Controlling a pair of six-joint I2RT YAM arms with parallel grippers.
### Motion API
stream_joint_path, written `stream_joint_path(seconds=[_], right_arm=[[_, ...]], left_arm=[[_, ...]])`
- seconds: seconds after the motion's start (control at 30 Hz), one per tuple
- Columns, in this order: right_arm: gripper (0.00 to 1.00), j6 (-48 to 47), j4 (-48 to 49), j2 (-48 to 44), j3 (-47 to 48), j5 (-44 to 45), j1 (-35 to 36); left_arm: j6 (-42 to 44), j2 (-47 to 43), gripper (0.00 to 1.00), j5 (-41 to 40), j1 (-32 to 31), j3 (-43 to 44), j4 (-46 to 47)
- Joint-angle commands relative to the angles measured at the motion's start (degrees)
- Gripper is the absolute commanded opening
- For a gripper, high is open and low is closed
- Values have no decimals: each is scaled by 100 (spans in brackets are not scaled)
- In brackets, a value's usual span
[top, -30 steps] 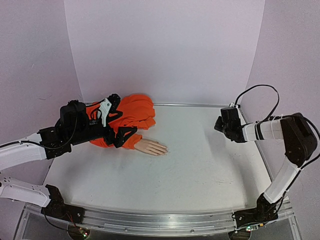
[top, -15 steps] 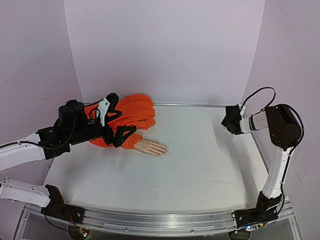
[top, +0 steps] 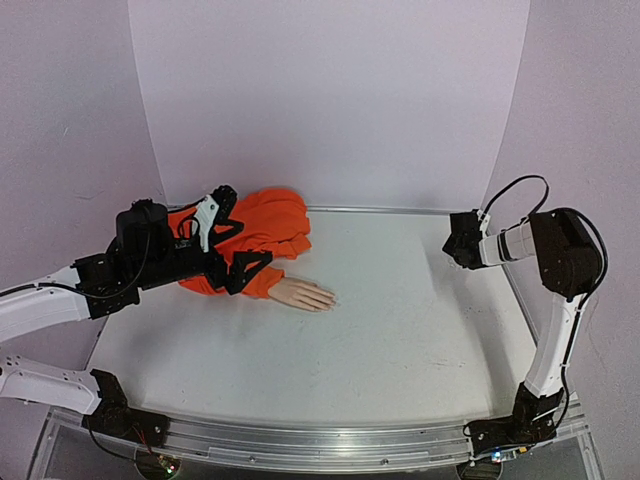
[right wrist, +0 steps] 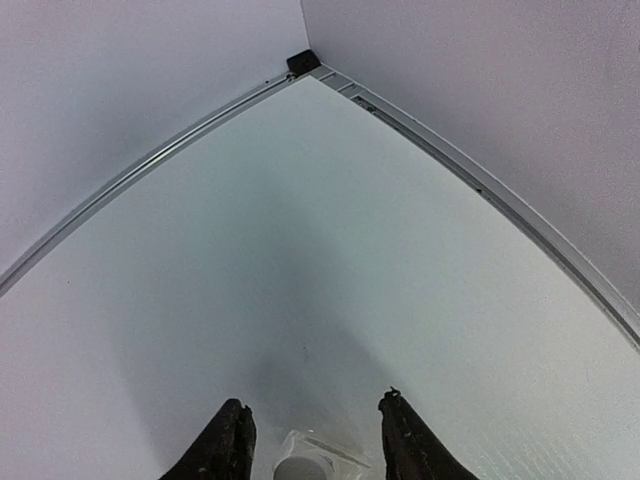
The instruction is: Paint the nails
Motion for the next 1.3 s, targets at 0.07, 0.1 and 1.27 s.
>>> stream_joint_path(seconds=[0.07,0.1,1.27], right_arm=[[64,-354,84,-554,-38,-121,17],[69,-497,89,-712,-61,-235,18],[98,-2580,-2685,-7327,-515,-3416,-810]], left_arm=[[-308,-187,99,-267,282,128,-27],[-459,-193,99,-221,462,136,-37],[-970,-727,99,94,4087,1693,-1538]])
